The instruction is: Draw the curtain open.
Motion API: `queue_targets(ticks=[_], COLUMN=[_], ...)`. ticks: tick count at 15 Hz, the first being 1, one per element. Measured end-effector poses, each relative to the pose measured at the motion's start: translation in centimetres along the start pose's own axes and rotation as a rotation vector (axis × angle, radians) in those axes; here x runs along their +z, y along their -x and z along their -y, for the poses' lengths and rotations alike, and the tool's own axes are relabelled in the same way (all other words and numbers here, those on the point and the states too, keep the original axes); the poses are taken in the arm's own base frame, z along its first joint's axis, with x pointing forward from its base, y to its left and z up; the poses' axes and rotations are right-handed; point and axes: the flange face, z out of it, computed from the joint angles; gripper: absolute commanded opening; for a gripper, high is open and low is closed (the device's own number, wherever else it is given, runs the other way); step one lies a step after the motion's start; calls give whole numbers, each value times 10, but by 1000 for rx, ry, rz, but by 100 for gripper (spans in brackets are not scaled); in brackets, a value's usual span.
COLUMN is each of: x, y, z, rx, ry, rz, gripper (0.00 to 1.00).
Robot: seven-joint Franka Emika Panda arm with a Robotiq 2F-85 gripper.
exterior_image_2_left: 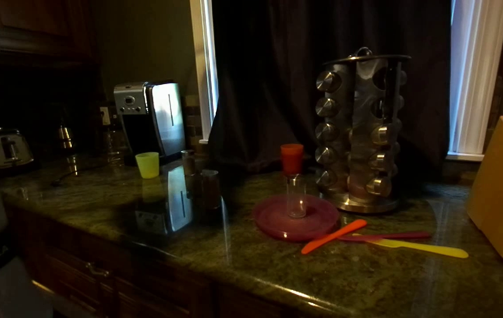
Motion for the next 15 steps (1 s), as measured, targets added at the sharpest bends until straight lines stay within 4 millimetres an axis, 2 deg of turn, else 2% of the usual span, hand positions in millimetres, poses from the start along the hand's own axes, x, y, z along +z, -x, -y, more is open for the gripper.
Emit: queue_targets(ticks=[2, 4, 6, 8, 11, 15], x=[-25, -45, -61, -72, -87, -111], y=[0, 5, 16, 28, 42, 60], z=[-38, -87, -136, -176, -222, -273], rx=[38, 89, 147, 219, 344, 507], ry=[26, 89, 172, 252, 354, 478], rz=[1, -9, -8, -10, -40, -82], gripper=[0, 0, 0, 0, 0, 0])
